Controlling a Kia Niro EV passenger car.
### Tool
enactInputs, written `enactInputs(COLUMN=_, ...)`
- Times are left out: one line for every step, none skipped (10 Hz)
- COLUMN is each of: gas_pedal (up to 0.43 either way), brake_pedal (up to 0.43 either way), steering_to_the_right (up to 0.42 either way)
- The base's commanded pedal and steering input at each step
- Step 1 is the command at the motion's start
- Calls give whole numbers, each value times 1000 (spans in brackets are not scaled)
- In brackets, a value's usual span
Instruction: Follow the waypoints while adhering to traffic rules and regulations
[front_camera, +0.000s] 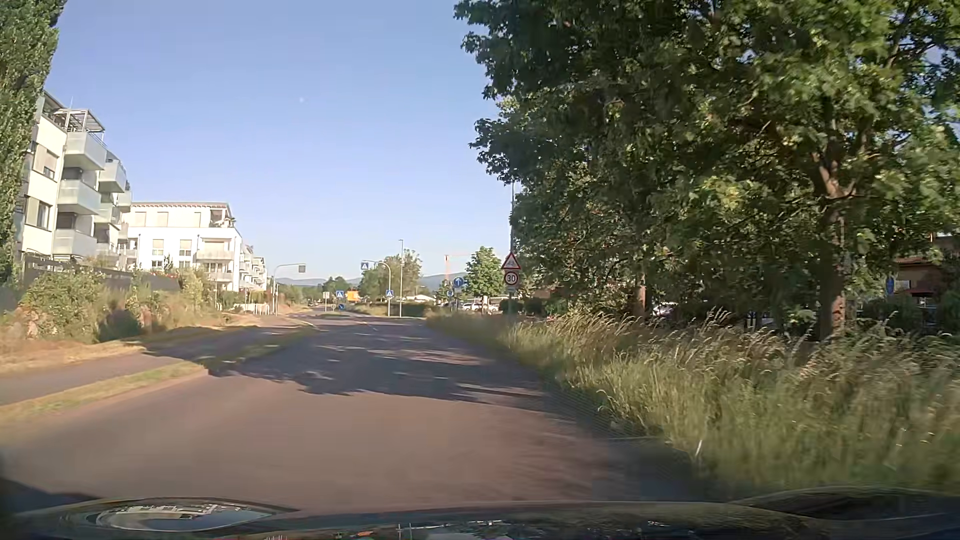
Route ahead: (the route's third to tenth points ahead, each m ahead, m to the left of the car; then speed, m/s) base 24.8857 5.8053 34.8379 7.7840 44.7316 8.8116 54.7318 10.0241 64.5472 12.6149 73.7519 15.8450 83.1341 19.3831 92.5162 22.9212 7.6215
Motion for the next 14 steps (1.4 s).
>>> enactInputs(gas_pedal=98, brake_pedal=0, steering_to_the_right=-40)
enactInputs(gas_pedal=98, brake_pedal=0, steering_to_the_right=-39)
enactInputs(gas_pedal=98, brake_pedal=0, steering_to_the_right=-39)
enactInputs(gas_pedal=98, brake_pedal=0, steering_to_the_right=-39)
enactInputs(gas_pedal=98, brake_pedal=0, steering_to_the_right=-39)
enactInputs(gas_pedal=98, brake_pedal=0, steering_to_the_right=-39)
enactInputs(gas_pedal=98, brake_pedal=0, steering_to_the_right=-39)
enactInputs(gas_pedal=98, brake_pedal=0, steering_to_the_right=-39)
enactInputs(gas_pedal=98, brake_pedal=0, steering_to_the_right=-39)
enactInputs(gas_pedal=98, brake_pedal=0, steering_to_the_right=-38)
enactInputs(gas_pedal=98, brake_pedal=0, steering_to_the_right=-38)
enactInputs(gas_pedal=98, brake_pedal=0, steering_to_the_right=-37)
enactInputs(gas_pedal=98, brake_pedal=0, steering_to_the_right=-38)
enactInputs(gas_pedal=98, brake_pedal=0, steering_to_the_right=-38)
